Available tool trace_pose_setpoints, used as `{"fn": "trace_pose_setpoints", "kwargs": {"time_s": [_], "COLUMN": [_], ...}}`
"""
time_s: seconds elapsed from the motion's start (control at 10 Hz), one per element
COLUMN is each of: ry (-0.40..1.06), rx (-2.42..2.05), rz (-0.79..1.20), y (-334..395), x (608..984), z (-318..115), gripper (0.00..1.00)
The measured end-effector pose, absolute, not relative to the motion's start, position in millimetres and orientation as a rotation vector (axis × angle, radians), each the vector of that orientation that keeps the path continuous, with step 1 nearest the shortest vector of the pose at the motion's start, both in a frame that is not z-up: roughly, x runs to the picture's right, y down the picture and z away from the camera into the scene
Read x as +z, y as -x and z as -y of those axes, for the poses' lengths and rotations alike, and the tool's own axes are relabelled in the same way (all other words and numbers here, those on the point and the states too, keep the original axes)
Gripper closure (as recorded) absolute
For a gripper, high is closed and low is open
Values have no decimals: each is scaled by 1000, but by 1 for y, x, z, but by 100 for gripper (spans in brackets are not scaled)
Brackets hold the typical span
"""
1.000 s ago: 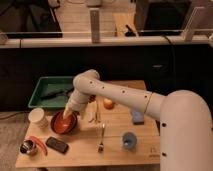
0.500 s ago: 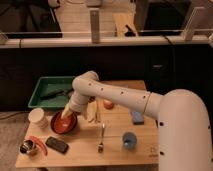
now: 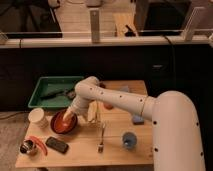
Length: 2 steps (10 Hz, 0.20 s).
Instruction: Stack bowls into tray
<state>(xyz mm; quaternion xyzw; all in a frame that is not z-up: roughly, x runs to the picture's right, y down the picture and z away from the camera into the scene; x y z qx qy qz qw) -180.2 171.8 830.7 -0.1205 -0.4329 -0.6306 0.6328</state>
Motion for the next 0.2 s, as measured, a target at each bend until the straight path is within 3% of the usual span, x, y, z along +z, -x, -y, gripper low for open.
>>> {"fn": "trace_pose_setpoints", "kwargs": {"time_s": [0.2], "ry": [279], "rx": [-1436], "rz": [1016], "y": [183], "x": [842], "z": [-180], "gripper": [22]}}
